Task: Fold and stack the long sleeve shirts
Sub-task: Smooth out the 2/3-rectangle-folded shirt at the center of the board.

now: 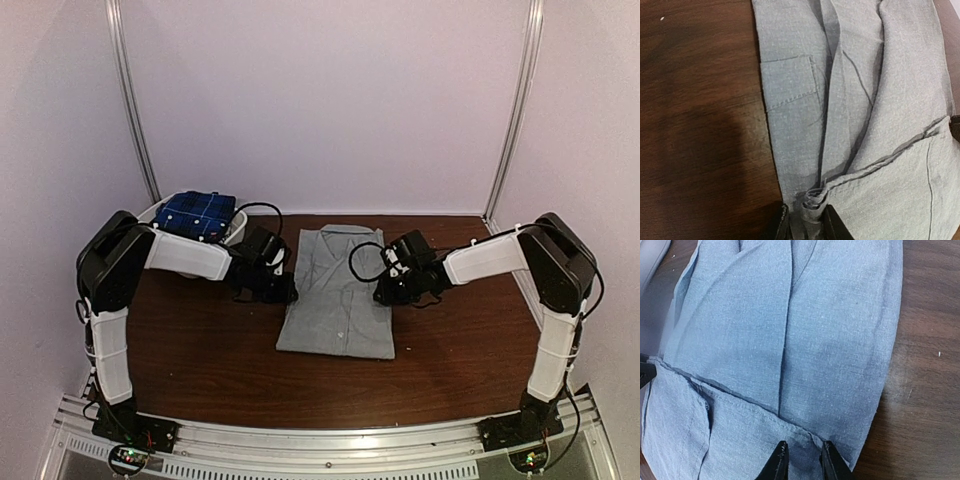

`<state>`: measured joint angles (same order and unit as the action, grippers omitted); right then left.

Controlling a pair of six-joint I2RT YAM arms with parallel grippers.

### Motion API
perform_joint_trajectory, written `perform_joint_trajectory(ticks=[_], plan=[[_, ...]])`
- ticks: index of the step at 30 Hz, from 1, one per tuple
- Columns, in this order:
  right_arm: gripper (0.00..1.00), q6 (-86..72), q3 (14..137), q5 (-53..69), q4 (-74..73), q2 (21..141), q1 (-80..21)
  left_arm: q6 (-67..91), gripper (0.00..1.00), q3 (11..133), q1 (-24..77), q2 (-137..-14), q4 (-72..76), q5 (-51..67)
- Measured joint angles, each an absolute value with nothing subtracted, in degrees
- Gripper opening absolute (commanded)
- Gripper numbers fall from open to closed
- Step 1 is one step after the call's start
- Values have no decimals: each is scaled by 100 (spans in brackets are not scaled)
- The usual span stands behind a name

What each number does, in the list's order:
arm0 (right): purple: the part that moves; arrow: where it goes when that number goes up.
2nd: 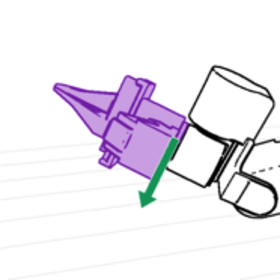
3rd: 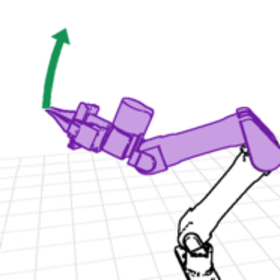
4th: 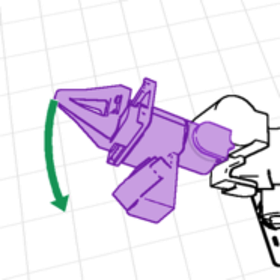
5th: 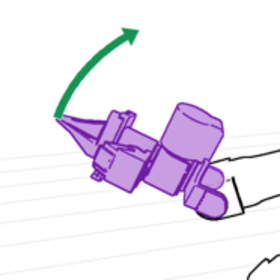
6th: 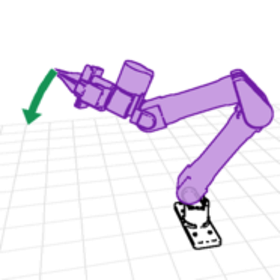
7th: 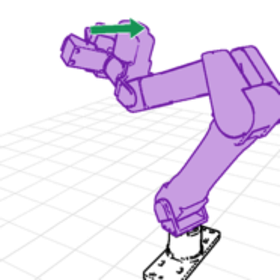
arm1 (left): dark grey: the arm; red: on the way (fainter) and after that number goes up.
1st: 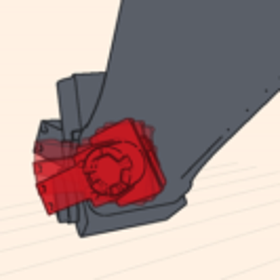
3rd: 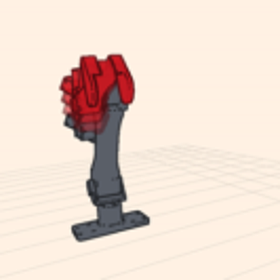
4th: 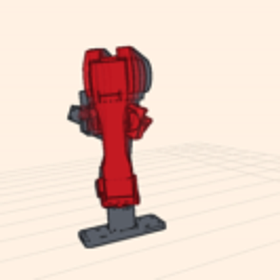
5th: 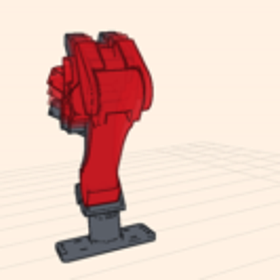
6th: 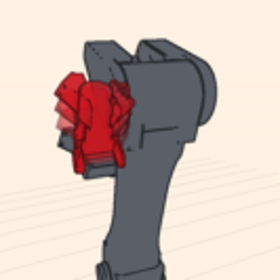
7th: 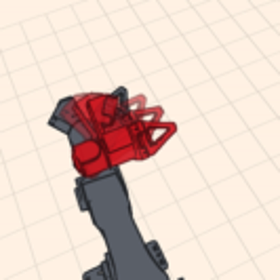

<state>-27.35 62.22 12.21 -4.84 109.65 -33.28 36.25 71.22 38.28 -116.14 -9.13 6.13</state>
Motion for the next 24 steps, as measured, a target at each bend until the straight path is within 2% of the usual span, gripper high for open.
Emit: perform_joint_trajectory(ticks=[9,12,14,19,24], plan=[[30,-2547,6451,1203,-773,11004,-3310,3625,21,7070,3791,-11581,-915,427],[38,-2495,6528,1177,-899,10991,-3310,3605,22,7070,3785,-11579,-919,403],[40,-2462,6504,1170,-1013,10875,-3310,3581,25,7070,3785,-11559,-958,377],[40,-2482,6010,1157,-1144,9972,-3315,3500,30,7059,3767,-11271,-1221,248],[40,-2626,5159,1192,-1197,8962,-3470,3426,30,6899,3743,-10674,-1328,325]])
